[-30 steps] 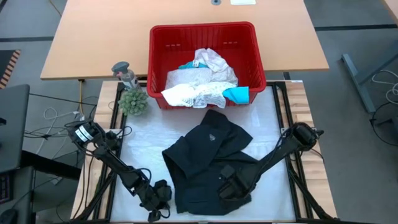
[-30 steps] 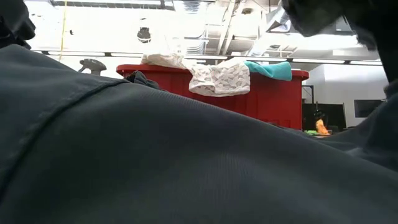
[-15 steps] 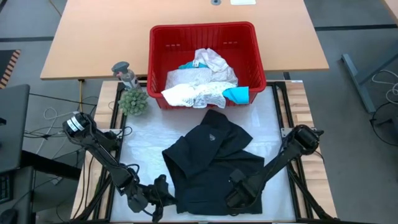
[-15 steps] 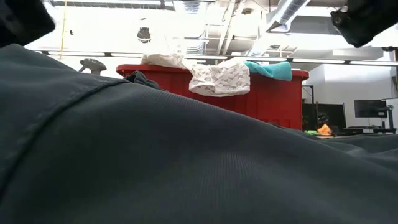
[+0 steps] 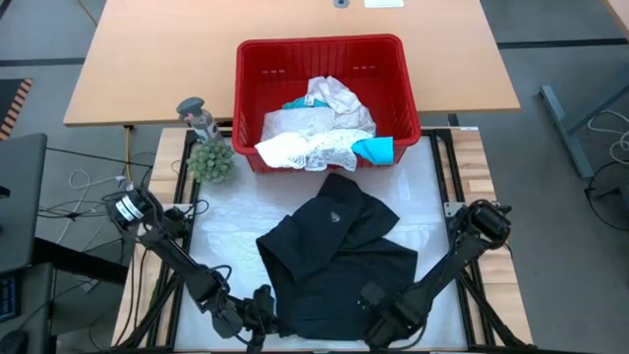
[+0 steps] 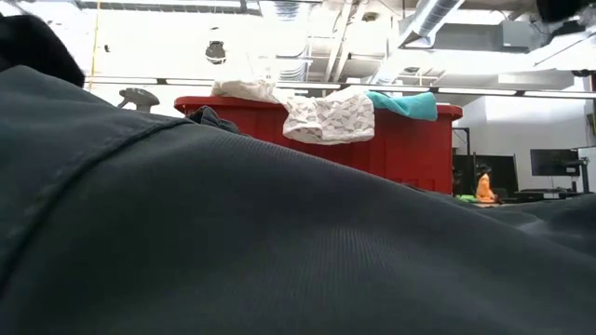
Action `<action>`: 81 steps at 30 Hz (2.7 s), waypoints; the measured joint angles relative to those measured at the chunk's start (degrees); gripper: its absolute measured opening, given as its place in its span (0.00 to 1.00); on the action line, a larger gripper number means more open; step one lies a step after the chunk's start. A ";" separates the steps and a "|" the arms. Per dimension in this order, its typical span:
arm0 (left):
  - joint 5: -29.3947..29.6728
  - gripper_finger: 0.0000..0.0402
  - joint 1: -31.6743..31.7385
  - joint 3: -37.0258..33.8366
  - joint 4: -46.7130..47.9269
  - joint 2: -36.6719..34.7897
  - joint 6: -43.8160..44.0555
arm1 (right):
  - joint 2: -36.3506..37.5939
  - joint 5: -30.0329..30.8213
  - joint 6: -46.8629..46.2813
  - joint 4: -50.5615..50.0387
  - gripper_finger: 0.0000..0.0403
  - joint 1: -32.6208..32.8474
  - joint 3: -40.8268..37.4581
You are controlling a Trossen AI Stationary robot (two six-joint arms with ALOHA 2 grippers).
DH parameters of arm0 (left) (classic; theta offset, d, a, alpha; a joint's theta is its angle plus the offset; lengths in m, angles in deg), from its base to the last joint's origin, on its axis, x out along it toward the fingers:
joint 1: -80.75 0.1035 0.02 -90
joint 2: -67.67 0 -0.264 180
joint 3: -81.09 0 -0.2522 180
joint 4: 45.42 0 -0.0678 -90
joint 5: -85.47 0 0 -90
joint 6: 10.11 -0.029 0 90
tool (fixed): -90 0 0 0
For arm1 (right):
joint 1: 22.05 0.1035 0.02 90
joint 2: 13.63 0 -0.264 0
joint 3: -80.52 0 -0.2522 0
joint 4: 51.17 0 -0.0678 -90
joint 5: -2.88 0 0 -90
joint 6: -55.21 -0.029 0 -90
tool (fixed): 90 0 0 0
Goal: Fold Laundry from Bin
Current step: Fold the black shorts
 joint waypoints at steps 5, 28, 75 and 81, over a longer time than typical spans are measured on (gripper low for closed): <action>0.52 0.00 0.01 0.00 -0.67 -0.55 0.85 | 0.02 4.06 3.30 -1.34 0.09 2.43 0.04; 11.19 0.10 -4.97 0.00 4.47 -1.68 46.79 | -0.07 2.89 -20.96 -11.37 0.25 12.95 0.04; 1.29 0.62 0.85 -1.44 25.54 -9.78 61.34 | 0.55 9.73 -29.64 -13.42 0.47 12.50 0.04; 0.94 0.62 0.83 -1.42 17.37 -4.79 61.98 | 0.55 9.74 -29.46 -13.40 0.47 12.52 0.04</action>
